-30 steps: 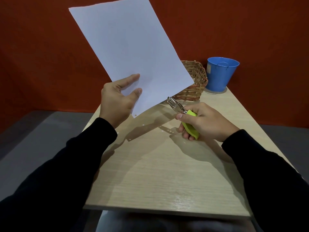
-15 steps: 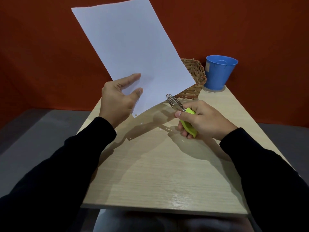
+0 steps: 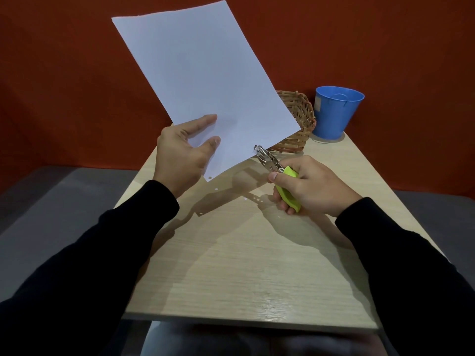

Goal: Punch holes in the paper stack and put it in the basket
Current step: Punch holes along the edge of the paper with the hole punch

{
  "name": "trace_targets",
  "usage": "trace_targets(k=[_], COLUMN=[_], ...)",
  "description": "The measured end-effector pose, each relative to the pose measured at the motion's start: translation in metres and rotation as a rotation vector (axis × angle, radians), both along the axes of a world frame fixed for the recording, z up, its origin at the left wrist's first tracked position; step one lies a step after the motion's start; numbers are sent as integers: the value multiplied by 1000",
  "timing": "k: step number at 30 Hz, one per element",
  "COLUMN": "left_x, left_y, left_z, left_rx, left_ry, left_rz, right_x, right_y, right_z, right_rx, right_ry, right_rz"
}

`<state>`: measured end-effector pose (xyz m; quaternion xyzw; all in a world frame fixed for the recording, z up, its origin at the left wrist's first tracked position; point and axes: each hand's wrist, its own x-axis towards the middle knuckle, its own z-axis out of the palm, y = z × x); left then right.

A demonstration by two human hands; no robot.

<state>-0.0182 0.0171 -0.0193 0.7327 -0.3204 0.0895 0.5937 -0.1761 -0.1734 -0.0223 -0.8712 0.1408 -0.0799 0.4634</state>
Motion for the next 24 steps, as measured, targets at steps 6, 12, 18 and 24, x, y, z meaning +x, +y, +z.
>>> trace_targets(k=[6,12,18,24], left_x=[0,1,1,2], left_y=[0,0,0,0], left_z=[-1,0,-1,-1], left_rx=[-5,0,1,4], left_ry=[3,4,7,-1], left_rz=[1,2,1,1], right_x=[-1,0,0,1], right_y=[3,4,4,4], right_z=[2,2,2,2], right_rx=[-4,-45,-43,-45], right_ry=[15,7,10,11], right_rz=[4,1,-4,-5])
